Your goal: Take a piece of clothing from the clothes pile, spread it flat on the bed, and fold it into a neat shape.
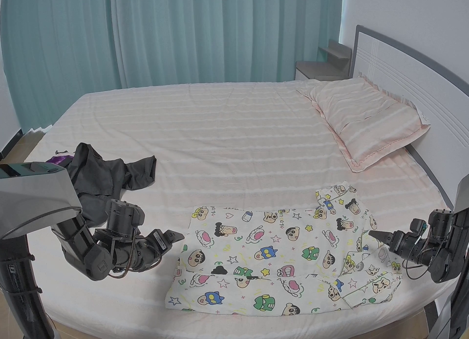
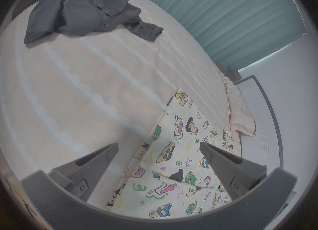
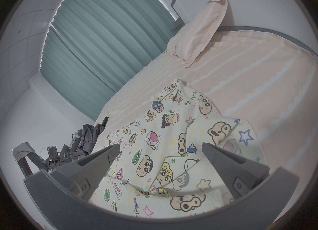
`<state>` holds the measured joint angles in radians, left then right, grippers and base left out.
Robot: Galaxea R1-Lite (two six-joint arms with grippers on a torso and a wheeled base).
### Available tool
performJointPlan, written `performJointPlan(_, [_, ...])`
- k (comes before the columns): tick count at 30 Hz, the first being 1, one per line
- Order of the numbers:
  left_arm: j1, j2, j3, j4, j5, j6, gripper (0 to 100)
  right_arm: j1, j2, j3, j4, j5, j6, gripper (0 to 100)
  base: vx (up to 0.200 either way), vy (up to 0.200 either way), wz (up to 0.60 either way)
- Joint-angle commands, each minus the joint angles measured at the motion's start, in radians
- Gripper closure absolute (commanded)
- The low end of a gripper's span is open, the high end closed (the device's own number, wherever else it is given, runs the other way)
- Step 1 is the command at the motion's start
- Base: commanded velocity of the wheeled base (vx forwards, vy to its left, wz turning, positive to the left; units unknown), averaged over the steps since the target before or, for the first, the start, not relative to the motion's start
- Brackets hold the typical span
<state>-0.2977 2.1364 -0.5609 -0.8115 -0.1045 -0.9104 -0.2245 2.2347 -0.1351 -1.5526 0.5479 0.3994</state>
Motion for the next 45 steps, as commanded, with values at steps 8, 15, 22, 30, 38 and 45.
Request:
performJointPlan(8, [-0.026,-0.001,0.012,-0.002,0.002,-0.024,0,0.022,-0.009,0.019,-0.017,-0.022,0.013,0,0.000,-0.175,0.00])
performJointPlan(15, [-0.024,-0.006,0.004,-0.003,0.009,-0.021,0,0.034,-0.013,0.023,-0.015,-0.023,0.013,0,0.000,0.000,0.00])
performJointPlan(22, [0.054,-0.067,-0.060,0.000,0.025,0.013,0,0.059,-0.024,0.035,-0.017,-0.028,0.013,0,0.000,0.000,0.00])
performJointPlan(30, [0.121,0.108,-0.352,0.130,0.023,0.209,0,0.134,-0.038,0.043,-0.015,-0.135,0.024,0,0.000,0.000,0.00])
performJointPlan(38, [0.091,0.321,-0.715,0.319,0.019,0.254,0,0.208,-0.072,0.022,-0.015,-0.227,0.050,0,0.000,0.000,0.00])
performJointPlan(45, [0.080,0.382,-0.777,0.334,0.017,0.258,0,0.209,-0.089,0.014,-0.015,-0.229,0.085,0,0.000,0.000,0.00])
